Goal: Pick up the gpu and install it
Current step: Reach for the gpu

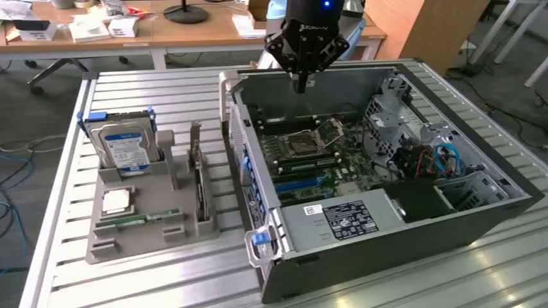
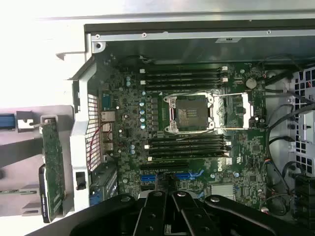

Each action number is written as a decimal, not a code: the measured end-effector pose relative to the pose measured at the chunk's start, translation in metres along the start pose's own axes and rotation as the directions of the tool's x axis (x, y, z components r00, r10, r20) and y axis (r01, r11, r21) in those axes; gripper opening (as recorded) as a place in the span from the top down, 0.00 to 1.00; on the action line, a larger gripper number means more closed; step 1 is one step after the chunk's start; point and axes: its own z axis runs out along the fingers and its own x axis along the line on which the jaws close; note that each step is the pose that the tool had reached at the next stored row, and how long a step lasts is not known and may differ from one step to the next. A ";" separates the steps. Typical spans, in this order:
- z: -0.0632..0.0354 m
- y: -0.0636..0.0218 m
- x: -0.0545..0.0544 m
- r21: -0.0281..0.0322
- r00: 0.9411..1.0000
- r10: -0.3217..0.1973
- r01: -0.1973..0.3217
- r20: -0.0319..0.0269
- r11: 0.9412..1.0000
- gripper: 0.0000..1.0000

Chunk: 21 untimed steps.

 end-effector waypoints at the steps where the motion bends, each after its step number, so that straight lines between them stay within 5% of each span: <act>1: 0.0000 0.0000 0.000 0.000 1.000 0.000 0.000 0.000 1.000 0.89; 21: -0.0003 -0.0009 0.012 0.000 1.000 0.000 0.000 0.000 1.000 0.89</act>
